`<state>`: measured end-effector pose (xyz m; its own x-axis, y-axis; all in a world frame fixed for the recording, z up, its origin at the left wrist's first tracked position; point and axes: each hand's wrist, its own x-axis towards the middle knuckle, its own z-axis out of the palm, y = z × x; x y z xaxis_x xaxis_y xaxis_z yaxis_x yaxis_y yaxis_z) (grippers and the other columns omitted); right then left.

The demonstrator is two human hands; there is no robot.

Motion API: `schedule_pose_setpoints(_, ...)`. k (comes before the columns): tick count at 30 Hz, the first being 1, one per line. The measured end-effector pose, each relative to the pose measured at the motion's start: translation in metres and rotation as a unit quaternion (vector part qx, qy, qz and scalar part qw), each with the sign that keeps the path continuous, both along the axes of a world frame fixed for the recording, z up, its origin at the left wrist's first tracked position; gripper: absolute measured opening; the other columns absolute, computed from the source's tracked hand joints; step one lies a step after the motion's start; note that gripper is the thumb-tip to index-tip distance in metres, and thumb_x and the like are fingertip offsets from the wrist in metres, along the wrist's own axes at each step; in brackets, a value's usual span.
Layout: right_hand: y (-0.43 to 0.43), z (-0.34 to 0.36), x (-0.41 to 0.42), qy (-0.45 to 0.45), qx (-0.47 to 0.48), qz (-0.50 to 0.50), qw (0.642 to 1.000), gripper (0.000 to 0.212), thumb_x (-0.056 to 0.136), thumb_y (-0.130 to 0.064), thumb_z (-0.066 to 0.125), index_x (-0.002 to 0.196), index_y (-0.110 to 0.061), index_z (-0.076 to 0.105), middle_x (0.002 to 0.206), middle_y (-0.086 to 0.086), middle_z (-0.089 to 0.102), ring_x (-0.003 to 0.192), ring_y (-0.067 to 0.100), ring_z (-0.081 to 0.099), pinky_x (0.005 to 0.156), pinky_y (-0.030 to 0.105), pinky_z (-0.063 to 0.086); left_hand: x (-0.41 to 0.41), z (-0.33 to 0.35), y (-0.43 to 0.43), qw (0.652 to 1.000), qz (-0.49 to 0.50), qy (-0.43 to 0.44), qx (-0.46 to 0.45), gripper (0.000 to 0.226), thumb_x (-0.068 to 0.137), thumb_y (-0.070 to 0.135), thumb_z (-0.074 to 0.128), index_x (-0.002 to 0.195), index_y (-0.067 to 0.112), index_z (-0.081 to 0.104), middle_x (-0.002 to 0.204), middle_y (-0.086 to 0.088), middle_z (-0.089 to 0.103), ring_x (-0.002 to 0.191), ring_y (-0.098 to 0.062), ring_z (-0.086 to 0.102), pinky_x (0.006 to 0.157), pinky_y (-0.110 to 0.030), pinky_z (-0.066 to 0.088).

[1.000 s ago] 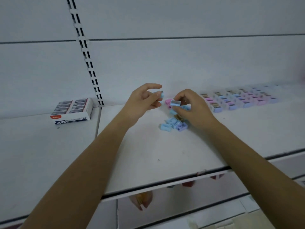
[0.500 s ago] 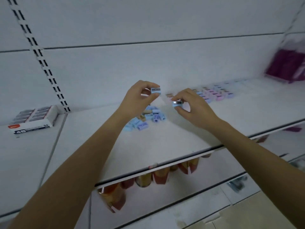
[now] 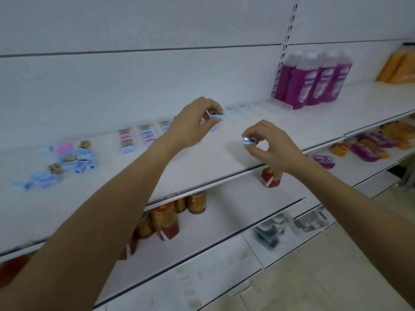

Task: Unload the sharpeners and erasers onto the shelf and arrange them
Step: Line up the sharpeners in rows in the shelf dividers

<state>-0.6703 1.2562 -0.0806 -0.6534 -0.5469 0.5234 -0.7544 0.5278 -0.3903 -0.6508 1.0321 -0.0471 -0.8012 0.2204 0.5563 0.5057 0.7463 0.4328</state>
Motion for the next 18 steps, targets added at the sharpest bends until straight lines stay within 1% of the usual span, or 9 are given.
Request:
schedule_pose_setpoints(2,0.018,-0.001,-0.008,-0.011,-0.002,-0.002,1.0,0.017,0.081,-0.022,0.055,0.095,-0.015,0.06,0.089,-0.006,0.052,0.078,0.008,0.05,0.073,0.014,0.04,-0.012,0.0,0.017,1.0,0.004,-0.011,-0.012,0.019,0.089,0.013,0.055,0.106,0.009,0.059,0.099,0.002,0.054,0.08,-0.009,0.049,0.074,-0.018,0.035)
schedule_pose_setpoints(4,0.033,-0.001,-0.017,-0.02,-0.003,-0.001,1.0,0.014,0.083,-0.022,0.055,0.095,-0.016,0.059,0.089,-0.007,0.052,0.079,0.004,0.05,0.073,0.01,0.038,-0.026,0.003,0.03,1.0,0.013,-0.022,-0.015,0.018,0.09,0.012,0.055,0.107,0.009,0.059,0.1,0.002,0.053,0.08,-0.008,0.048,0.072,-0.016,0.034)
schedule_pose_setpoints(7,0.052,0.004,-0.035,-0.017,-0.003,-0.005,1.0,0.012,0.085,-0.017,0.058,0.096,-0.014,0.059,0.09,-0.005,0.054,0.081,0.001,0.05,0.074,0.007,0.038,-0.048,0.01,0.046,0.999,0.016,-0.04,-0.001,0.017,0.09,0.012,0.055,0.106,0.008,0.059,0.1,0.001,0.054,0.081,-0.009,0.05,0.065,-0.003,0.034)
schedule_pose_setpoints(9,0.061,0.009,-0.049,-0.004,-0.001,-0.008,1.0,0.015,0.084,-0.019,0.057,0.097,-0.012,0.06,0.09,-0.005,0.054,0.078,0.004,0.05,0.075,0.007,0.038,-0.066,0.015,0.053,0.999,0.015,-0.043,-0.008,0.016,0.09,0.013,0.055,0.105,0.008,0.058,0.101,0.001,0.055,0.082,-0.01,0.051,0.064,0.002,0.032)
schedule_pose_setpoints(14,0.083,0.027,-0.094,0.029,0.018,-0.047,0.998,0.014,0.086,-0.011,0.06,0.099,-0.008,0.061,0.092,0.0,0.056,0.079,0.012,0.051,0.075,0.005,0.038,-0.117,0.026,0.064,0.999,0.012,-0.046,0.002,0.016,0.09,0.013,0.055,0.105,0.008,0.058,0.099,0.004,0.055,0.083,-0.011,0.051,0.061,0.004,0.032)
schedule_pose_setpoints(16,0.088,0.033,-0.114,0.033,0.013,-0.068,0.997,0.017,0.086,-0.009,0.061,0.103,-0.006,0.061,0.093,0.0,0.054,0.08,0.013,0.051,0.075,0.007,0.039,-0.139,0.029,0.068,0.999,0.013,-0.046,0.005,0.016,0.089,0.013,0.055,0.105,0.009,0.057,0.1,0.005,0.055,0.085,-0.011,0.051,0.062,0.004,0.033)
schedule_pose_setpoints(18,0.094,0.037,-0.134,0.029,0.006,-0.091,0.995,0.02,0.086,-0.009,0.06,0.106,-0.006,0.062,0.094,-0.001,0.053,0.081,0.013,0.051,0.075,0.011,0.041,-0.159,0.029,0.073,0.999,0.022,-0.046,0.011,0.017,0.088,0.012,0.057,0.104,0.008,0.059,0.101,0.002,0.058,0.086,-0.01,0.052,0.063,0.003,0.034)
